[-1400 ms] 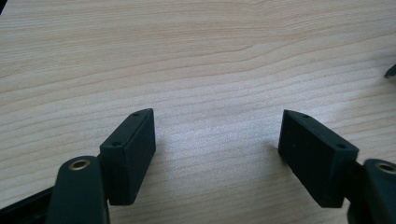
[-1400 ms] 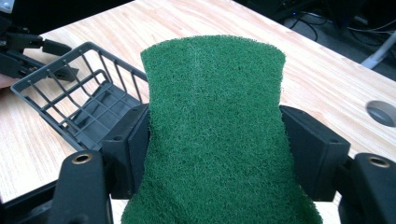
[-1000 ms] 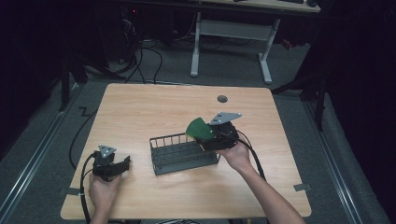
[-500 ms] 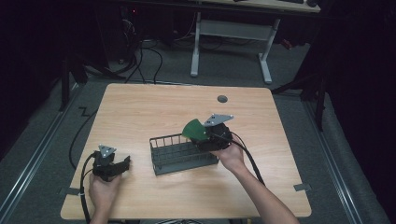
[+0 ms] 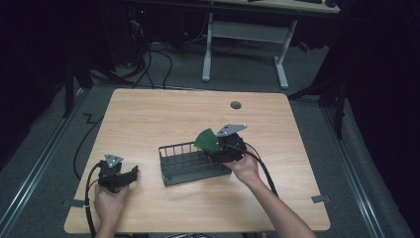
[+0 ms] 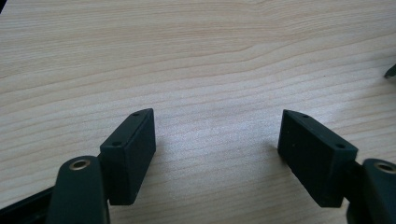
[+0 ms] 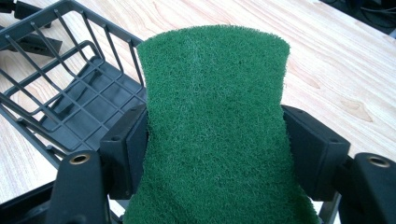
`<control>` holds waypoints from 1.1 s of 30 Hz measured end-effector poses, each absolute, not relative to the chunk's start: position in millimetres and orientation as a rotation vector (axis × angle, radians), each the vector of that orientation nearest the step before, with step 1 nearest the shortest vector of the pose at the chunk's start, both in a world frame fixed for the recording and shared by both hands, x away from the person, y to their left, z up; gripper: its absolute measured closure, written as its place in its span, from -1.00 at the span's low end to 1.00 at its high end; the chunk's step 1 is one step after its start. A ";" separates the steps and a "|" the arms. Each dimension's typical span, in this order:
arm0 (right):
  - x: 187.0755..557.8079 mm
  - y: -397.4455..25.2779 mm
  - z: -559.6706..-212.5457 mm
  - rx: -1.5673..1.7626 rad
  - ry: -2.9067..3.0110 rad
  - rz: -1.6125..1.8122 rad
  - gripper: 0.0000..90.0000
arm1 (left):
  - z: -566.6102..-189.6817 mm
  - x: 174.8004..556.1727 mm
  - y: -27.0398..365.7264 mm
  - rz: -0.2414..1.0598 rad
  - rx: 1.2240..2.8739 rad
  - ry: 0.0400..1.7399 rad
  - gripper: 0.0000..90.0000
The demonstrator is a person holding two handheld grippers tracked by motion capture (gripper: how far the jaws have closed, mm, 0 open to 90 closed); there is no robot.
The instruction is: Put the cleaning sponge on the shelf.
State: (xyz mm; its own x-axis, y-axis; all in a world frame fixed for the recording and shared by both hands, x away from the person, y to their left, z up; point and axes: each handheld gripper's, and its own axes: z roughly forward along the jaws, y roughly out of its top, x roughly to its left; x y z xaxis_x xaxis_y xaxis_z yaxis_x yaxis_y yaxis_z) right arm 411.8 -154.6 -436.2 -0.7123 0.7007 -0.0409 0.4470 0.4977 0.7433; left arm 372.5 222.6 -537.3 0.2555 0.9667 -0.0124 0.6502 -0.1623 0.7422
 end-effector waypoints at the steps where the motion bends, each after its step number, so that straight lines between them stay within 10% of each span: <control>1: 411.9 -154.6 -435.8 0.962 2.411 1.045 -0.34 | -537.2 372.4 222.8 0.636 1.897 1.466 -0.37; 33: 415.1 -152.0 -442.9 1.034 2.494 0.949 -0.35 | -537.2 372.4 222.8 0.636 1.897 1.466 -0.37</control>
State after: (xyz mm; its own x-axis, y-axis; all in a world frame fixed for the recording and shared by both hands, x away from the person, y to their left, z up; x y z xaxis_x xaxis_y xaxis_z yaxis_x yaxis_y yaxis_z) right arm 415.1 -152.0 -442.9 -0.7051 0.7091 -0.0062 0.5257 0.5286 0.6666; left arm 372.4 222.8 -537.2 0.2573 0.9662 -0.0122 0.6514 -0.1641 0.7408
